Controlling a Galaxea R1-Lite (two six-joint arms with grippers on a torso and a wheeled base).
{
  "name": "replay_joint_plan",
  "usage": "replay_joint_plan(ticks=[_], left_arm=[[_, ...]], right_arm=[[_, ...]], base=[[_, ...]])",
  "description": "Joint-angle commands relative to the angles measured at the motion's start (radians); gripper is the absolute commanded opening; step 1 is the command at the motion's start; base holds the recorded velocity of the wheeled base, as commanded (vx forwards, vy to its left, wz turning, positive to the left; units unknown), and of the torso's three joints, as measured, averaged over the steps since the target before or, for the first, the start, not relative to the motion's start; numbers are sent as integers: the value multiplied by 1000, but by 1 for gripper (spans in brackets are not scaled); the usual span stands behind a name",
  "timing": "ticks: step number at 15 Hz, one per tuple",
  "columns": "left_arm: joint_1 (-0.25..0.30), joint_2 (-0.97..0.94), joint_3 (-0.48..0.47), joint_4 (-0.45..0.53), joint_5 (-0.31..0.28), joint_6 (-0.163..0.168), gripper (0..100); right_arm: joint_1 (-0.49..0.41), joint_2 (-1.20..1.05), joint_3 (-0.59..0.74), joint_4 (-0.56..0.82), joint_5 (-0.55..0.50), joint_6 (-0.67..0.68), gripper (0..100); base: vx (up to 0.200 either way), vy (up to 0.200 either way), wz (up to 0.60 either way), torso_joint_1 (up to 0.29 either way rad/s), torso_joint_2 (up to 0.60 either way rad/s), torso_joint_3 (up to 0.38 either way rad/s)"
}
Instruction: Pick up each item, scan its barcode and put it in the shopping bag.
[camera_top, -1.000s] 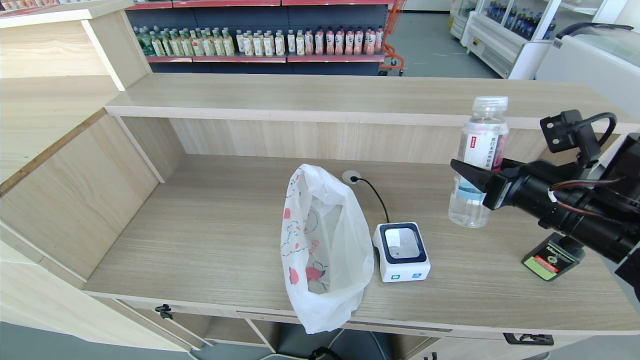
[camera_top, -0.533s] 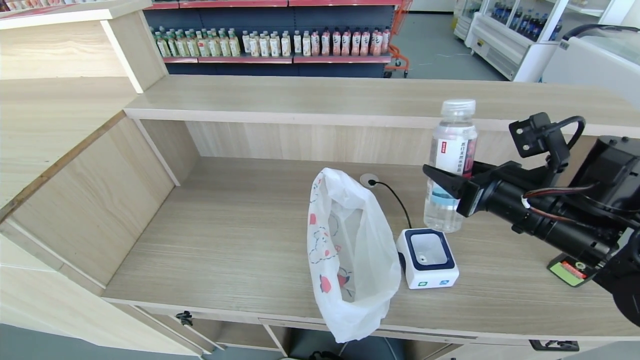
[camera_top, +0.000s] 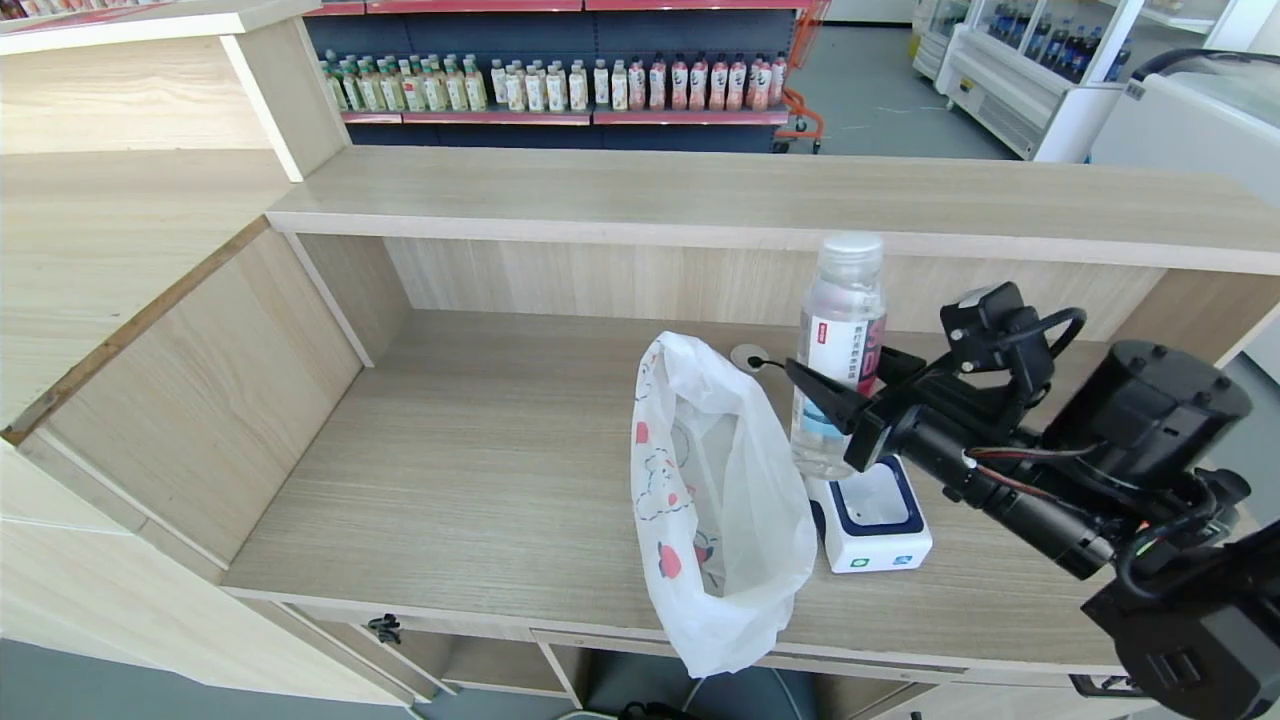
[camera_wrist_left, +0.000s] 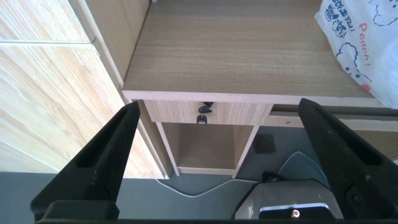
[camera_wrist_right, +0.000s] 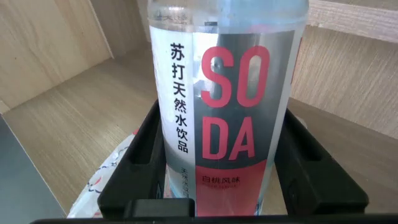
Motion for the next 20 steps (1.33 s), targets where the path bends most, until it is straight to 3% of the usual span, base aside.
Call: replay_joint_plan(ticks=[1,4,10,14,17,20], left_arm=[[0,0,0,0,0,0,100],[0,0,0,0,0,0,100],[0,0,0,0,0,0,100],[0,0,0,0,0,0,100],[0,0,0,0,0,0,100],[0,0,0,0,0,0,100]], right_arm=[[30,131,91,-88,-3,-32,0],[57,137,150,-88,2,-57,0],[57,258,20,-88,5,-89,0],[-10,354,-172,-88,13,-83,0],[-45,413,-281,-88,132,-78,0],[-78,492,-394,-88,181,-72,0]], base=[[0,0,0,0,0,0],[0,0,0,0,0,0],[0,0,0,0,0,0],[0,0,0,0,0,0],[0,0,0,0,0,0],[0,0,0,0,0,0]])
